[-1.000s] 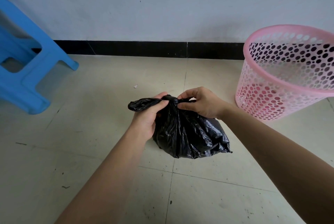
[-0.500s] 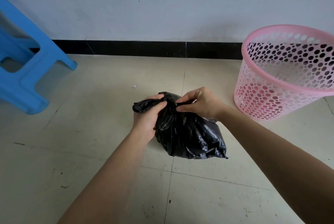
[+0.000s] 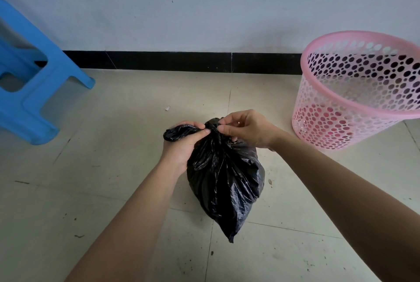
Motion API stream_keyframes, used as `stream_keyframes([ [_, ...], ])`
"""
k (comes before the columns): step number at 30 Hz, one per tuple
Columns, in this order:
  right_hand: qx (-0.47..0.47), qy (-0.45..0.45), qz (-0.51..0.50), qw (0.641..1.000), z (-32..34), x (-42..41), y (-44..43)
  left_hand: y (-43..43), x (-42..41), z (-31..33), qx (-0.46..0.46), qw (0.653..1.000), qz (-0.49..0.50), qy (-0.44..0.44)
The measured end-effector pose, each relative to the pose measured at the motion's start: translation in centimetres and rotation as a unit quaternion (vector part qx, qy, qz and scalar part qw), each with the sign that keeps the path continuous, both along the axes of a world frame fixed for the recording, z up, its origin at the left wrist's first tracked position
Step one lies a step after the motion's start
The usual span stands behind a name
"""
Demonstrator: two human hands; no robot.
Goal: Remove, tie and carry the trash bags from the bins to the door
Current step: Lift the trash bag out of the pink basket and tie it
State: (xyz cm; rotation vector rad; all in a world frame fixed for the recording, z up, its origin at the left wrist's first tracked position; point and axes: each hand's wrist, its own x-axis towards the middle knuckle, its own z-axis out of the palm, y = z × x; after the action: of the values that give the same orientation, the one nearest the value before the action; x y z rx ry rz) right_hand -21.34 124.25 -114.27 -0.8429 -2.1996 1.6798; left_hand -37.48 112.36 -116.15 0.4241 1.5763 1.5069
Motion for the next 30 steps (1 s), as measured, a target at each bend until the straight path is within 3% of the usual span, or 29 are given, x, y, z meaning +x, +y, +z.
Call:
stream_keyframes([
  [3,0.085,-0.038,-0.012,0.996,0.5,0.0,0.5,0.0,-0.2,1.1,0.006,1.000,-0.017,0.015],
  [5,0.216,-0.069,0.007,0.974,1.2,-0.1,0.6,0.1,-0.3,2.0,0.022,0.999,-0.015,0.029],
  [8,0.435,-0.104,0.040,0.893,2.3,-0.2,0.7,0.1,-0.4,2.9,0.042,0.998,-0.017,0.051],
  [11,0.592,-0.144,0.056,0.791,2.7,0.1,1.4,0.1,-0.3,2.9,0.065,0.996,-0.008,0.062],
  [14,0.656,-0.187,0.060,0.729,1.9,1.1,2.2,0.2,-0.8,2.5,0.065,0.995,0.012,0.077],
  [19,0.666,-0.265,0.065,0.694,-1.5,3.5,2.4,-0.9,-1.4,-0.4,-0.013,0.997,0.025,0.075],
  [25,0.641,-0.281,0.033,0.714,-4.3,4.7,1.3,-1.1,-0.5,-2.1,-0.053,0.998,0.025,0.020],
  [27,0.581,-0.247,0.011,0.775,-4.9,4.7,1.0,-1.7,-0.3,-2.7,-0.069,0.996,0.045,0.012],
  [30,0.395,-0.208,-0.092,0.890,-6.8,3.7,0.5,-1.8,0.9,-4.3,-0.114,0.985,0.127,0.040],
])
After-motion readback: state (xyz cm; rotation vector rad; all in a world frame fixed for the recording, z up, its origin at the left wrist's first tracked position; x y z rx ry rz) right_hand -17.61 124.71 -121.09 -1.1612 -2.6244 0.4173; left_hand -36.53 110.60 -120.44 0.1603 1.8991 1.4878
